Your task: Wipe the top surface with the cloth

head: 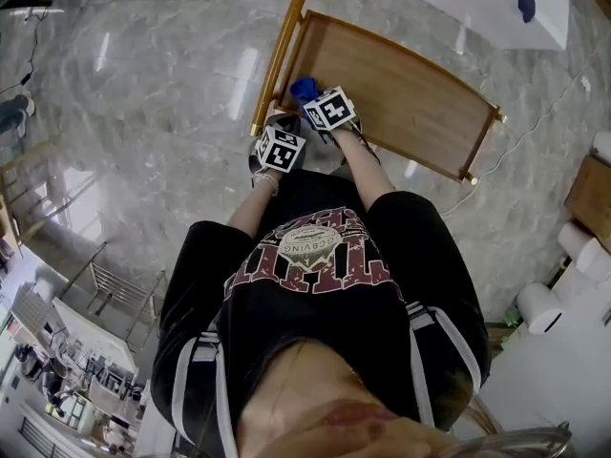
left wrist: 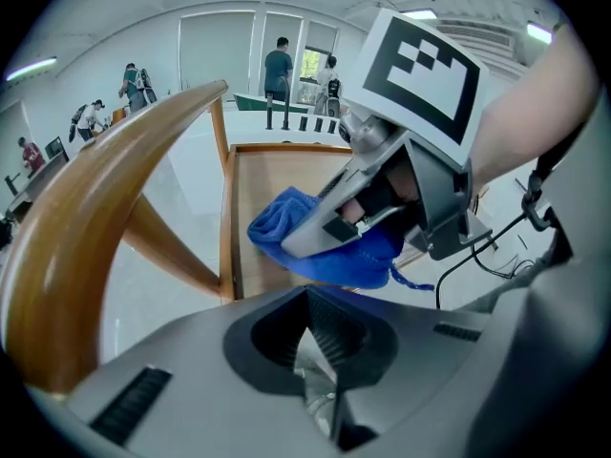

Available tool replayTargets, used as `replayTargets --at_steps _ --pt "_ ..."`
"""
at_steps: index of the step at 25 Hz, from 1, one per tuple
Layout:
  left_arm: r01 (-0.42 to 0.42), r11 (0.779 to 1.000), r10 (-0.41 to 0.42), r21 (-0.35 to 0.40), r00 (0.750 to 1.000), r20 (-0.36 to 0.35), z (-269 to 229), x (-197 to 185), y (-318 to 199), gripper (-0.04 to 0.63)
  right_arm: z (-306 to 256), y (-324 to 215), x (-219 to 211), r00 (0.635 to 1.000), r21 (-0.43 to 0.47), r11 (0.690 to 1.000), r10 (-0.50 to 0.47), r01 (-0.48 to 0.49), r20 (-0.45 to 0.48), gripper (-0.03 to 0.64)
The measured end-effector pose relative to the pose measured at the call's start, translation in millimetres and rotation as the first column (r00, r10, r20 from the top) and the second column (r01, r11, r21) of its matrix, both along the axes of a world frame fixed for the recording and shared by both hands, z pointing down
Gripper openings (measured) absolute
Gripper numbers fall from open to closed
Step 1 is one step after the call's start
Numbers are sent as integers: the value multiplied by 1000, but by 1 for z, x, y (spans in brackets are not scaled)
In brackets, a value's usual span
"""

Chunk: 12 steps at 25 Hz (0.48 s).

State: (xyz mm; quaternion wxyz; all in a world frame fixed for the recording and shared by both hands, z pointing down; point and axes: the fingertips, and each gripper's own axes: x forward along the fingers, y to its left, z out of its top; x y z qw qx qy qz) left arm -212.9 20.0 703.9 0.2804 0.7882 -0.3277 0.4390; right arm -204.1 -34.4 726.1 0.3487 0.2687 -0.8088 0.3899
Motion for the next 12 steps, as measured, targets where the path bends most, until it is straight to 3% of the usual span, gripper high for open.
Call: replayTargets --at_steps 12 --pt "-96 995 96 -8 995 8 2 25 3 48 1 9 31 996 -31 996 85 -85 14 55"
